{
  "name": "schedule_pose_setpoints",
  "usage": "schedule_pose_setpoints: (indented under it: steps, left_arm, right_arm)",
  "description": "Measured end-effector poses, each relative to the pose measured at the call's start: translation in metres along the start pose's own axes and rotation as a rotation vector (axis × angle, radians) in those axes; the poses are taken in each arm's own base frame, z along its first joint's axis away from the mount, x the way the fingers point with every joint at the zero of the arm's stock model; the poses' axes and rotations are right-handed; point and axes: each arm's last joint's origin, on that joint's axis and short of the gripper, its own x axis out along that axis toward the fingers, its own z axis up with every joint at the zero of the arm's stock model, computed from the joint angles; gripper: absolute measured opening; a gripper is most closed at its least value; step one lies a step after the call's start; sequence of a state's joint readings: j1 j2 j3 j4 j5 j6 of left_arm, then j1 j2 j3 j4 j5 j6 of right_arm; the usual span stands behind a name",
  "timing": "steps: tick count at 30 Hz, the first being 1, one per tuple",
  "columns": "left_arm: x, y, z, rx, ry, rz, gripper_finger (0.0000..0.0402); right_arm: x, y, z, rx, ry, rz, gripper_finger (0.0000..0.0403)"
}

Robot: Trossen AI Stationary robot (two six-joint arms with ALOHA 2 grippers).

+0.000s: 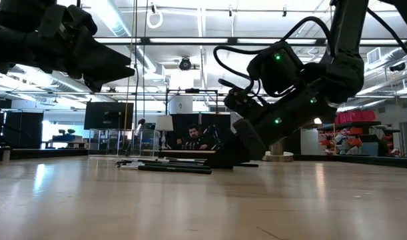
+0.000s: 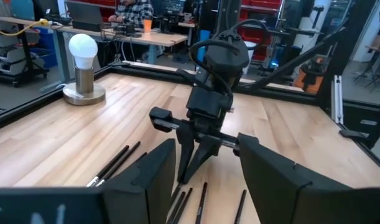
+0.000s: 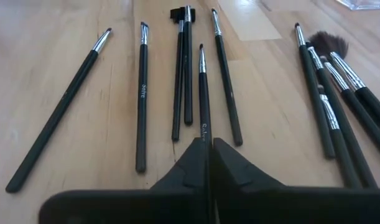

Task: Put items in baskets/containers
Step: Put the eyeshadow brush into the transparent organizer

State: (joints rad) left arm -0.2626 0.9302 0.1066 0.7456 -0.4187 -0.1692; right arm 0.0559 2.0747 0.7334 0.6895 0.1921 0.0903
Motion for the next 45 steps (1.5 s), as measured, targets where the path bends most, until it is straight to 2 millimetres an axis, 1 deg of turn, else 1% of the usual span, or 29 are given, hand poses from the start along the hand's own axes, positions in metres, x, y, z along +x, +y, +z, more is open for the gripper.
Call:
schedule_pose_setpoints:
  steps: [4, 10, 15, 17, 20, 24, 26, 29, 32, 36, 40, 45]
  left_arm:
    - [0.0, 0.0, 0.0, 0.023, 0.0, -0.002, 0.0188]
    - [-0.002, -0.006, 0.0, 0.083, 0.001, -0.027, 0.0188]
    - [0.0, -0.018, 0.011, 0.168, -0.011, -0.057, 0.0188]
    - [0.001, -0.023, 0.015, 0.208, -0.015, -0.077, 0.0188]
    - [0.001, -0.028, 0.019, 0.269, 0.003, -0.097, 0.0188]
    - [0.002, -0.031, 0.015, 0.36, 0.03, -0.192, 0.0188]
    - [0.004, -0.031, 0.013, 0.348, 0.048, -0.209, 0.0188]
    - [0.011, -0.029, 0.005, 0.309, 0.093, -0.184, 0.0188]
    - [0.019, -0.027, -0.004, 0.292, 0.12, -0.18, 0.0188]
    - [0.034, -0.029, -0.007, 0.255, 0.028, -0.223, 0.0188]
    - [0.047, -0.033, -0.006, 0.279, -0.089, -0.249, 0.0188]
    - [0.07, -0.047, 0.001, 0.338, -0.182, -0.305, 0.0188]
  right_arm:
    - [-0.004, -0.001, 0.004, 0.008, 0.002, 0.007, 0.0006]
    - [-0.018, 0.003, 0.015, 0.007, -0.007, 0.012, 0.0005]
    - [-0.033, 0.006, 0.015, 0.021, -0.028, 0.03, 0.0004]
    - [-0.04, 0.007, 0.012, 0.042, -0.072, 0.044, 0.0004]
    - [-0.051, 0.011, 0.01, 0.065, -0.196, 0.078, 0.0004]
    - [-0.063, 0.016, 0.009, 0.086, -0.329, 0.119, 0.0004]
    - [-0.066, 0.017, 0.012, 0.089, -0.38, 0.132, 0.0004]
    - [-0.071, 0.021, 0.019, 0.078, -0.47, 0.165, 0.0004]
    - [-0.076, 0.028, 0.033, 0.047, -0.584, 0.235, 0.0004]
    - [-0.078, 0.037, 0.05, 0.006, -0.677, 0.289, 0.0004]
    - [-0.078, 0.045, 0.065, -0.039, -0.738, 0.301, 0.0004]
    - [-0.078, 0.048, 0.073, -0.062, -0.766, 0.301, 0.0004]
